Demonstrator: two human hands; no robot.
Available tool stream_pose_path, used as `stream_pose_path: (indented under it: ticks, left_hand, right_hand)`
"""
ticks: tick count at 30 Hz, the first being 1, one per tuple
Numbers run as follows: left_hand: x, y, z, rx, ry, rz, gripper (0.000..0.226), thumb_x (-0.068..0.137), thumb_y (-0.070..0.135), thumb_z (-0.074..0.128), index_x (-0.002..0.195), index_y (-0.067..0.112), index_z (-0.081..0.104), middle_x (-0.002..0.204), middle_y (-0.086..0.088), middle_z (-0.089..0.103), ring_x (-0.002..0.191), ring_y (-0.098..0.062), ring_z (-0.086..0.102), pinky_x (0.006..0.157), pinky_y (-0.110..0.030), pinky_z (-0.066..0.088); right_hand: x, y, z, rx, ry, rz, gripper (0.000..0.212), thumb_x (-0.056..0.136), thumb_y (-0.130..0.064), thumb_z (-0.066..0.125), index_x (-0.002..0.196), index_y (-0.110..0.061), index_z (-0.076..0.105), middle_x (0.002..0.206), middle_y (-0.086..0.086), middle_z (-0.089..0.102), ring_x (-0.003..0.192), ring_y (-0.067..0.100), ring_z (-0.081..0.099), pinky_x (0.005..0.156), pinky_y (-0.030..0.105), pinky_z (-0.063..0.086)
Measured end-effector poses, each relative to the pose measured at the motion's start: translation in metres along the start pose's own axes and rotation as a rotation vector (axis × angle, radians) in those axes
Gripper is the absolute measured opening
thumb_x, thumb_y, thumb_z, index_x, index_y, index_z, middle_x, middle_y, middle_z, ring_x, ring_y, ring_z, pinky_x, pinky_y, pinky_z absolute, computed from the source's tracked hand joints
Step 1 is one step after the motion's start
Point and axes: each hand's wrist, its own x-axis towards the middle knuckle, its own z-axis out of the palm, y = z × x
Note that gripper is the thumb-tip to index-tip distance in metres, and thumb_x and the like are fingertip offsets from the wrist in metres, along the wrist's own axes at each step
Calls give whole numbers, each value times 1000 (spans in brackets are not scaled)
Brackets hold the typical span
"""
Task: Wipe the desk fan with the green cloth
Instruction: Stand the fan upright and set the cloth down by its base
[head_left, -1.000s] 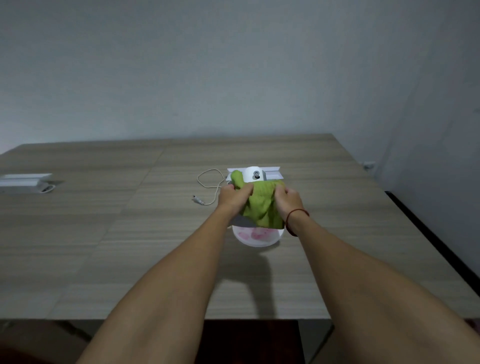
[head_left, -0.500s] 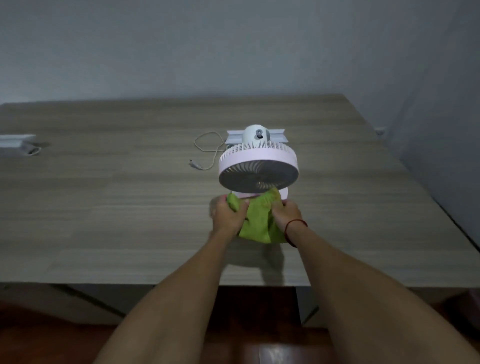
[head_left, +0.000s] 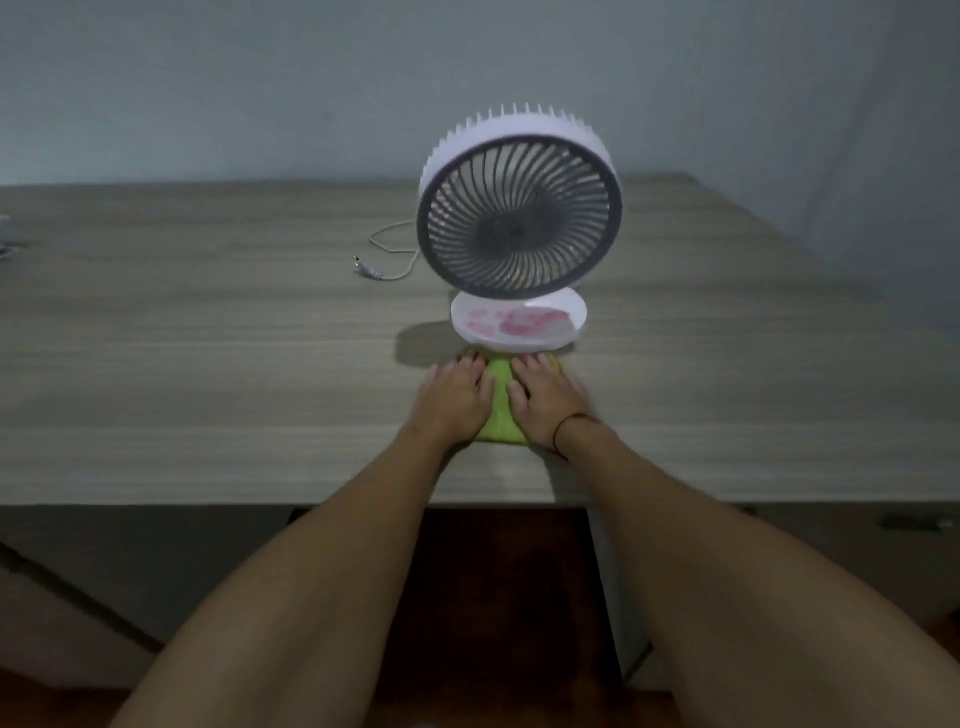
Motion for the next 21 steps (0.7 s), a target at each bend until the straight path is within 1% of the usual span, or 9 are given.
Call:
stream_pose_path:
  ticks: [6, 8, 11, 13, 15, 17, 18, 19, 21]
  left_hand:
    - [-28, 3, 11, 4, -9, 20, 46, 102, 26, 26, 142, 6, 39, 155, -12, 32, 144, -26, 27, 117, -41, 21]
    - [-47, 8, 8, -23, -58, -9, 47, 102, 26, 27, 143, 6, 37, 156, -12, 30, 144, -26, 26, 119, -40, 19]
    - [-55, 9, 4, -167, -61, -76, 49, 97, 32, 38, 140, 9, 44, 152, -11, 39, 141, -27, 35, 117, -40, 25]
    - [-49, 8, -1, -438, 26, -180, 51, 88, 36, 50, 132, 11, 55, 138, -11, 56, 128, -28, 52, 110, -39, 39]
    - [-40, 4, -4, -715, 155, -278, 44, 88, 28, 55, 128, 10, 60, 123, -13, 65, 109, -28, 63, 94, -35, 51]
    - [-29, -1, -5, -833, 241, -350, 39, 90, 19, 54, 127, 9, 60, 107, -11, 68, 87, -22, 63, 72, -26, 50]
    - [-23, -4, -5, -819, 241, -361, 39, 92, 17, 53, 129, 7, 58, 101, -10, 65, 80, -18, 59, 65, -24, 47]
    - [-17, -7, -3, -795, 228, -356, 39, 93, 16, 52, 131, 6, 56, 100, -9, 64, 80, -18, 59, 65, -23, 46]
    - [1, -13, 1, -709, 187, -320, 41, 94, 18, 50, 133, 5, 52, 113, -11, 64, 102, -25, 62, 82, -28, 48]
  right_hand:
    - [-31, -2, 6, -50, 6, 6, 48, 98, -27, 26, 141, -10, 37, 153, 9, 34, 142, 24, 26, 118, 39, 20]
    - [-50, -7, 6, -30, -60, 20, 49, 99, -28, 25, 144, -10, 33, 155, 9, 31, 144, 25, 23, 118, 39, 17]
    - [-59, -9, 1, 2, -67, 35, 48, 99, -30, 28, 143, -13, 37, 154, 9, 31, 142, 26, 25, 119, 39, 19]
    - [-52, -5, -4, 147, -44, 68, 46, 97, -33, 36, 138, -16, 46, 149, 10, 42, 137, 28, 36, 116, 41, 28]
    - [-47, -3, -9, 391, 25, 140, 46, 93, -39, 43, 134, -22, 52, 142, 7, 52, 130, 28, 47, 112, 42, 36]
    - [-40, 3, -16, 545, 171, 213, 46, 91, -40, 46, 132, -23, 54, 139, 5, 56, 127, 27, 51, 111, 44, 38]
    - [-34, 9, -18, 570, 220, 247, 45, 91, -38, 45, 133, -22, 54, 139, 7, 56, 127, 28, 51, 111, 45, 37]
    - [-27, 15, -19, 578, 241, 288, 45, 92, -36, 44, 134, -20, 52, 139, 9, 55, 128, 29, 50, 111, 45, 35]
    - [-9, 31, -20, 558, 235, 363, 46, 94, -35, 40, 135, -16, 49, 141, 13, 52, 130, 31, 48, 112, 44, 34]
